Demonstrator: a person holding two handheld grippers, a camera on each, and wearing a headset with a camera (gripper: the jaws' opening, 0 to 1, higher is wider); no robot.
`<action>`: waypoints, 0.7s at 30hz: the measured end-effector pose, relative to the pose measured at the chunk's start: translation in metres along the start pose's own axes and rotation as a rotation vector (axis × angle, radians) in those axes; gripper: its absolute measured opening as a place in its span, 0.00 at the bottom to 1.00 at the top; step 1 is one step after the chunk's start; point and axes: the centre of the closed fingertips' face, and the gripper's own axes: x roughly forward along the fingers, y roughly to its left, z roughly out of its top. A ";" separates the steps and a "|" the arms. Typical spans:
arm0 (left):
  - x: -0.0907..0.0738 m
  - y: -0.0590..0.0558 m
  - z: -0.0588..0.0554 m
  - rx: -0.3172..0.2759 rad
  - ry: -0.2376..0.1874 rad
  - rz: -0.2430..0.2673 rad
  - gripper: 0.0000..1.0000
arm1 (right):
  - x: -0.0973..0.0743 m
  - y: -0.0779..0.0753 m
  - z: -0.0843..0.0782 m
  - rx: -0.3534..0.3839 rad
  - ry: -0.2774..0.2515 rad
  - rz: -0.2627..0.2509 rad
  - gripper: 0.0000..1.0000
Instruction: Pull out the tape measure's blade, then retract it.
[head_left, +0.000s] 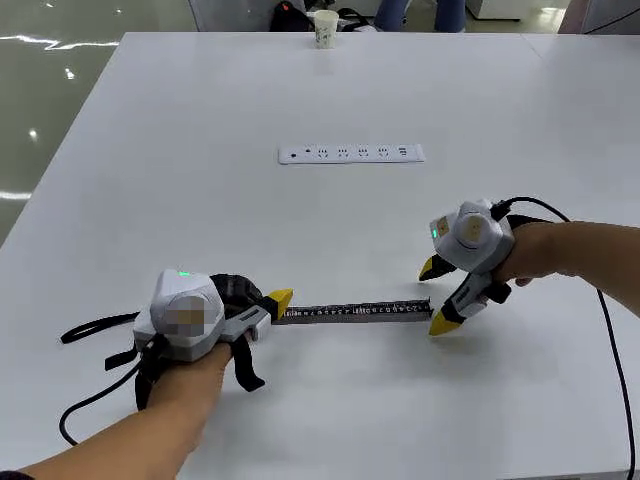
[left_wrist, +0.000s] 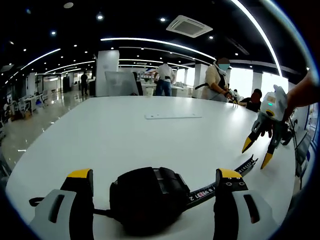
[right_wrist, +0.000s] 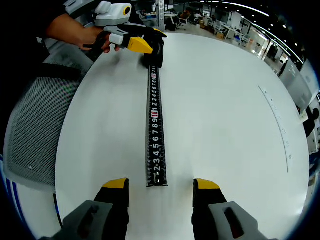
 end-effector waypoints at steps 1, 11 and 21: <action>0.000 0.000 0.001 0.000 -0.004 -0.001 0.99 | 0.000 0.002 0.000 -0.001 0.003 0.006 0.45; 0.000 0.001 0.001 -0.010 -0.013 0.005 0.99 | 0.001 0.005 -0.002 -0.003 0.006 0.023 0.26; 0.001 0.002 -0.001 -0.016 -0.009 0.012 0.99 | 0.002 0.007 0.001 -0.028 0.012 0.017 0.14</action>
